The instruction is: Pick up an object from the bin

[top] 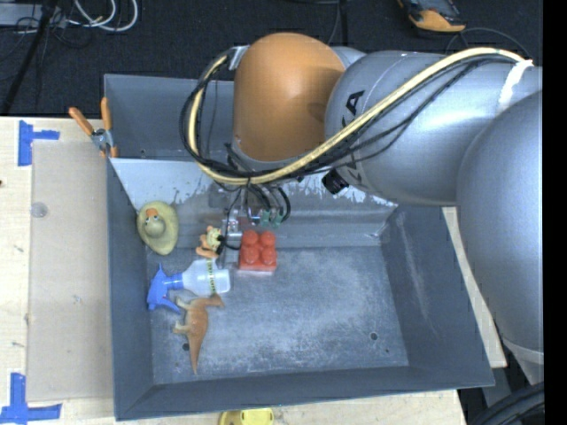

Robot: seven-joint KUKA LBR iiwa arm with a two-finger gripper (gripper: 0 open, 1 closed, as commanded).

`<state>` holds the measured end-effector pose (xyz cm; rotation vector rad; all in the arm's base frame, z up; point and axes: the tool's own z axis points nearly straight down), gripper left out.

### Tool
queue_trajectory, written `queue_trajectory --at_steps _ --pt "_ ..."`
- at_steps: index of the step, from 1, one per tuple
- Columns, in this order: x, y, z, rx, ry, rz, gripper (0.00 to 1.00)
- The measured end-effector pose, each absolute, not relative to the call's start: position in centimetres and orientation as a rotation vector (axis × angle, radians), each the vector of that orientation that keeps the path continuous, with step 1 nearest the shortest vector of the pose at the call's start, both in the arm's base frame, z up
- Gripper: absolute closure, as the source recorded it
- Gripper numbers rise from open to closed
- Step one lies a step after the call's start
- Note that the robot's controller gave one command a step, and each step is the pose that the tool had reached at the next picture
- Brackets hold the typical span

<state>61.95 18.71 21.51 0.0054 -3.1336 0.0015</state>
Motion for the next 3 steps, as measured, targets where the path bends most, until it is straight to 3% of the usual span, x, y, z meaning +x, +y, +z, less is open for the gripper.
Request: queue_trajectory --at_steps 1,2,3 --pt "62.1 18.6 22.0 0.001 -3.141 0.000 0.00" --pt "60.6 16.8 17.9 0.116 -3.141 -0.002 0.00" --pt "59.2 20.2 13.9 0.237 -3.132 0.005 0.00"
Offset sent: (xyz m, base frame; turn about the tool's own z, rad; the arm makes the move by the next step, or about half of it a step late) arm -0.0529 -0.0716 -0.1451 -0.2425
